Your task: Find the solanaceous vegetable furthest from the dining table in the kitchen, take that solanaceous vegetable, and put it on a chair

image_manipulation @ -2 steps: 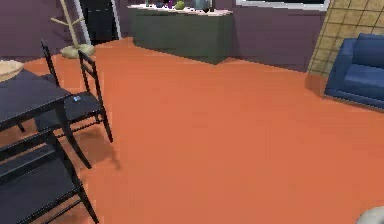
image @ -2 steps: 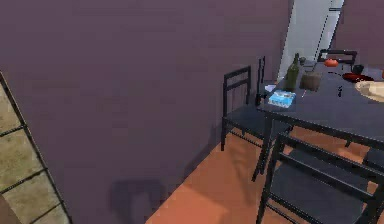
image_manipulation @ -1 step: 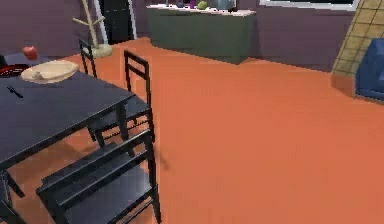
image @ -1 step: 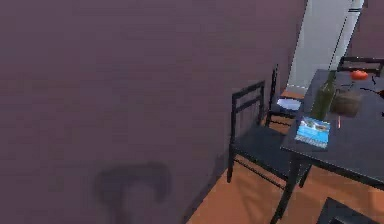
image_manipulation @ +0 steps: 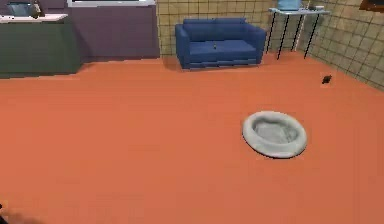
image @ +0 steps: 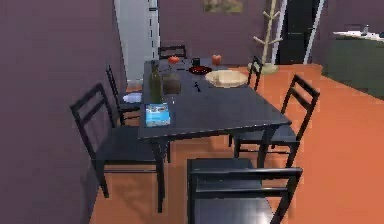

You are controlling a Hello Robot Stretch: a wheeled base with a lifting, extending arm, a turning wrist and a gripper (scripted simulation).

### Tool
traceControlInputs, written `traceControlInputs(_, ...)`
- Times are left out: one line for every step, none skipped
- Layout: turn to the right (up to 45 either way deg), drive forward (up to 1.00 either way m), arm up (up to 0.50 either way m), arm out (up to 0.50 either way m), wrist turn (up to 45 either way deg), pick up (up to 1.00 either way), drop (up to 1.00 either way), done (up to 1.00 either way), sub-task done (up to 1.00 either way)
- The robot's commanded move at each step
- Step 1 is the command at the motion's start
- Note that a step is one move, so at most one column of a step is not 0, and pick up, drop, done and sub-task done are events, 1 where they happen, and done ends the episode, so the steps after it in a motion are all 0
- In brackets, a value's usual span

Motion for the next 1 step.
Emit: traceControlInputs(45.0,0.00,0.00,0.00,0.0,0.00,0.00,0.00,0.00)
